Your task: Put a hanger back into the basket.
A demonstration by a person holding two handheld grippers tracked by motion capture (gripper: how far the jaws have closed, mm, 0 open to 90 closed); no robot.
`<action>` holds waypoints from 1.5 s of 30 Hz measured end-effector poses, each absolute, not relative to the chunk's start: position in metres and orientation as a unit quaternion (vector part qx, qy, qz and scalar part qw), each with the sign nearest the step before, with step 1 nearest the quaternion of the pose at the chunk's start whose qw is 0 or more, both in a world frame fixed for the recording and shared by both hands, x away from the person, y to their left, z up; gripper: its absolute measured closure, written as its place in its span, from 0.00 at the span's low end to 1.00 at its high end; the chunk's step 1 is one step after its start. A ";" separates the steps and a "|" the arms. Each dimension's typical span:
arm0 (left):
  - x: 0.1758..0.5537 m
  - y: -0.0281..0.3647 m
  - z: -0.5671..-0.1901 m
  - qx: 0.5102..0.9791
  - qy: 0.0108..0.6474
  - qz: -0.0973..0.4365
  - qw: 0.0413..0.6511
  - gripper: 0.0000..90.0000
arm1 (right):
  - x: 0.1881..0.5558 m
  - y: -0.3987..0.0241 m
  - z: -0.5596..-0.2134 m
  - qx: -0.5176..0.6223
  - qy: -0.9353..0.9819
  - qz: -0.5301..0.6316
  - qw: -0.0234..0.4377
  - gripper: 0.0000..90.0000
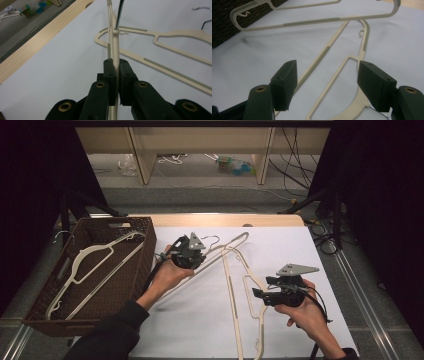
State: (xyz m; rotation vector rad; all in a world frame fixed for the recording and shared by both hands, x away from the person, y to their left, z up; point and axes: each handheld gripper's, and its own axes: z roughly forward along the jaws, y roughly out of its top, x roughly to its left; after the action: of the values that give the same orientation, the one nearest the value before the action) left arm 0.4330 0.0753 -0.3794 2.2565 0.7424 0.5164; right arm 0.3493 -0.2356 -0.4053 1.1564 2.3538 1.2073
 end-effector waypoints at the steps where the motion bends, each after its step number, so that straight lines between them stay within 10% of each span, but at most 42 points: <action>1: 0.432 0.077 -0.376 0.867 0.291 0.190 0.356 0.96 | 0.349 -0.236 -0.406 0.398 0.809 0.414 0.126 0.37; 27: 0.368 0.136 -0.301 0.762 0.360 0.092 0.530 0.96 | 0.330 -0.228 -0.417 0.382 0.820 0.413 0.106 0.36; 45: 0.334 0.228 -0.265 0.723 0.394 0.141 0.550 0.96 | 0.328 -0.232 -0.416 0.384 0.817 0.415 0.115 0.36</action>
State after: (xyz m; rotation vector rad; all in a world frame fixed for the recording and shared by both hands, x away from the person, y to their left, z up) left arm 0.3345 0.2284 -0.2651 1.7118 0.9320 0.3328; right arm 0.3279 -0.2319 -0.4156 1.1258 2.3940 1.2163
